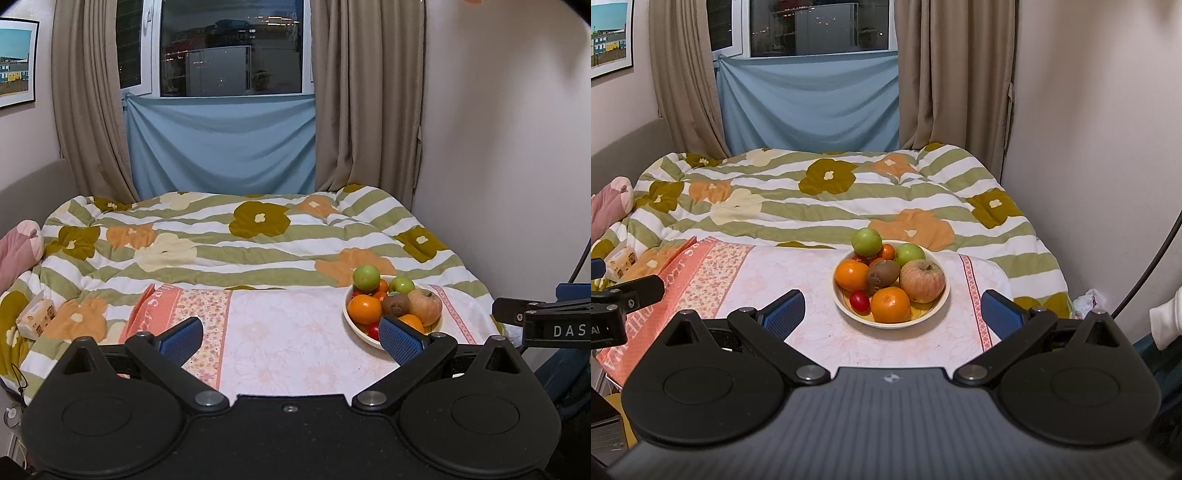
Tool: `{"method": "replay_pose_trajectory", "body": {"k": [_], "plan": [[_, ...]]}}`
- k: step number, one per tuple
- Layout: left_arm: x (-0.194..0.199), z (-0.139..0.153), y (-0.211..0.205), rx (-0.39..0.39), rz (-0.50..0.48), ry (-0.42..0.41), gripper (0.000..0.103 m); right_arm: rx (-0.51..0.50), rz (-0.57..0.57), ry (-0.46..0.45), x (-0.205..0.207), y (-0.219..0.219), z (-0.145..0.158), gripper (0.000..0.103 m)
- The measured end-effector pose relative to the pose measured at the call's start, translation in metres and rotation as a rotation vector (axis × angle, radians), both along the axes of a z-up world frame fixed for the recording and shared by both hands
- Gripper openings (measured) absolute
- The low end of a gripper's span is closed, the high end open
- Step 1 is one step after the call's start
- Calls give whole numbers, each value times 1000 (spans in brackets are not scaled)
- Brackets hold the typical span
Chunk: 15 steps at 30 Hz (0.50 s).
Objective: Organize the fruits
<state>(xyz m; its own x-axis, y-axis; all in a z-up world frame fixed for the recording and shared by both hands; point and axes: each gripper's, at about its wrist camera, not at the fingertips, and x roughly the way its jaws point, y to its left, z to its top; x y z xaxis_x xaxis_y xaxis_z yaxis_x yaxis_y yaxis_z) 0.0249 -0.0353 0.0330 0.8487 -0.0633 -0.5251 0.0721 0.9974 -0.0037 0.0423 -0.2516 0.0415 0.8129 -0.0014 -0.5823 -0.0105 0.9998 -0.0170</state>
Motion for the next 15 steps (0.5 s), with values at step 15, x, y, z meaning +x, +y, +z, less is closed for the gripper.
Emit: {"method": "replay_pose_trajectory", "body": {"k": [15], "plan": [[3, -2, 1, -5, -9, 7, 103, 1, -5, 9, 2, 1, -2, 103]]}}
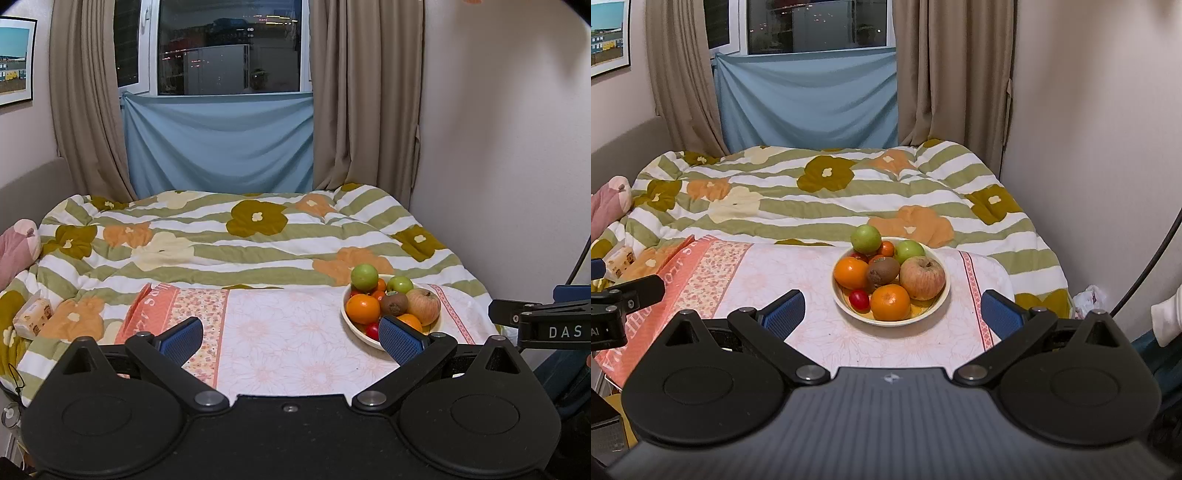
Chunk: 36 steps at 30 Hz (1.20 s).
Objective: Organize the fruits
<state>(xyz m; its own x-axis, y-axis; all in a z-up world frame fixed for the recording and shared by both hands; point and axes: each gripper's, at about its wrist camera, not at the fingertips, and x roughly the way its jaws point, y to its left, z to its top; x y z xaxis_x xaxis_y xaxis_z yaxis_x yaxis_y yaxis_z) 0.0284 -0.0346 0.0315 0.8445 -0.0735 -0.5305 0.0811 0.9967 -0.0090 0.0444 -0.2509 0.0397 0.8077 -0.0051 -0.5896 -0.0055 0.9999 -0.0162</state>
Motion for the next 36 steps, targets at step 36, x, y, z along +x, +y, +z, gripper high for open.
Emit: {"method": "replay_pose_trajectory", "body": {"k": [36], "plan": [[-4, 4, 2, -14, 33, -46, 103, 4, 6, 10, 7, 5, -8, 103]]}}
